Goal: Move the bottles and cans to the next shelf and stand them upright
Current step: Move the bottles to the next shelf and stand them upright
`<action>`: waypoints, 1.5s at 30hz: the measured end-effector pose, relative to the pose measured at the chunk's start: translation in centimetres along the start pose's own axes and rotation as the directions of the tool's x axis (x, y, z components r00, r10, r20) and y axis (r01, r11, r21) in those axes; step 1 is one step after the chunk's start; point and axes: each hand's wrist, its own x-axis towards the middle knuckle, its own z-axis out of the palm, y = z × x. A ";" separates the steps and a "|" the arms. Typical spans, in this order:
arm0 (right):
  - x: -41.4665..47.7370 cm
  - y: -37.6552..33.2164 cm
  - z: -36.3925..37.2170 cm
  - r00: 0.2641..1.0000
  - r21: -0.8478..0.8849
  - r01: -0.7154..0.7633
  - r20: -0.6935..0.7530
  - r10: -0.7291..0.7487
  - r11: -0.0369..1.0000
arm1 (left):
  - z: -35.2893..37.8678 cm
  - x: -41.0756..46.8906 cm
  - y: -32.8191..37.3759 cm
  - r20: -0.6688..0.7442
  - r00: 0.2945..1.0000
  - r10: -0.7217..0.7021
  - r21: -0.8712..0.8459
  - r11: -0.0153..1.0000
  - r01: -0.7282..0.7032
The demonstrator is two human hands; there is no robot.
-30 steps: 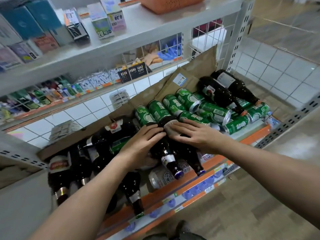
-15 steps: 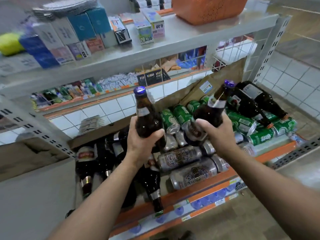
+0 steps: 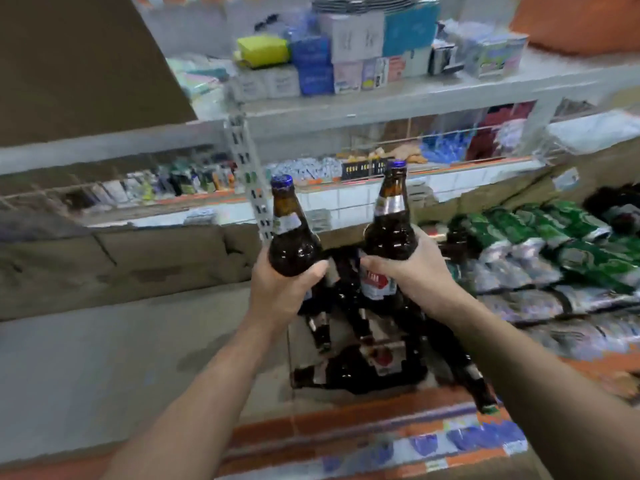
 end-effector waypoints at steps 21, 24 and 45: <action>-5.1 -7.7 48.6 0.970 -0.057 -0.105 0.214 0.115 0.993 | -46.8 1.0 -3.6 -0.186 0.961 -0.206 0.173 0.956 0.238; -5.4 -7.7 50.5 0.961 -0.107 -0.076 0.259 0.102 0.991 | -48.9 0.4 -3.6 -0.222 0.954 -0.203 0.149 0.959 0.239; -16.1 -4.8 81.6 0.929 -0.189 -0.136 0.318 0.191 0.973 | -82.2 -1.7 -18.7 -0.020 0.955 -0.297 -0.002 0.955 0.297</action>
